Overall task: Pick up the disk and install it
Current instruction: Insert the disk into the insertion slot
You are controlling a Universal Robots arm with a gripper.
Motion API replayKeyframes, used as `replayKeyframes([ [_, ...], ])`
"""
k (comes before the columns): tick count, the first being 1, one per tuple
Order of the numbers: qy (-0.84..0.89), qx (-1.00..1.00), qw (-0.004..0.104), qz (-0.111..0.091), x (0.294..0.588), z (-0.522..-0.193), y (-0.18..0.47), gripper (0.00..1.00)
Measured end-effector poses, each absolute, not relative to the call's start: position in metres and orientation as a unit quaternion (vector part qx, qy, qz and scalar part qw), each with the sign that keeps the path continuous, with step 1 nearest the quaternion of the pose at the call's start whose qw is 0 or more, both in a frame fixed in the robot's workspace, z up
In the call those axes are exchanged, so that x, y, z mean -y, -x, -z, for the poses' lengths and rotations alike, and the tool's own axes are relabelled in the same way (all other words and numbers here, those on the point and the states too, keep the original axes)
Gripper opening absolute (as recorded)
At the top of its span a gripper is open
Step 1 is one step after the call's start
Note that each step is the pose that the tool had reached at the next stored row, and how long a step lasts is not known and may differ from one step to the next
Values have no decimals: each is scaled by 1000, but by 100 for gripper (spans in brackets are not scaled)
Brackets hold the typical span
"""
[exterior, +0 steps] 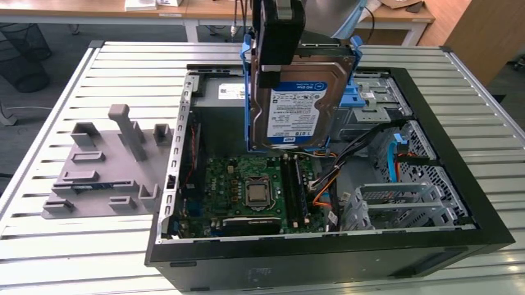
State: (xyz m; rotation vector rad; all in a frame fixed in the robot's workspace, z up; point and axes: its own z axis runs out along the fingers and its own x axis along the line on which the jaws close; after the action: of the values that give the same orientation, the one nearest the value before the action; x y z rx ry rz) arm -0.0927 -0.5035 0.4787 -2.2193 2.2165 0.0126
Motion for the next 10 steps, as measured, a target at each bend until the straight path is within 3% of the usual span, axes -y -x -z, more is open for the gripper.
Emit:
replayKeyframes([
  [10, 708, -707, 3, -4, 514, -478, 92, 36],
])
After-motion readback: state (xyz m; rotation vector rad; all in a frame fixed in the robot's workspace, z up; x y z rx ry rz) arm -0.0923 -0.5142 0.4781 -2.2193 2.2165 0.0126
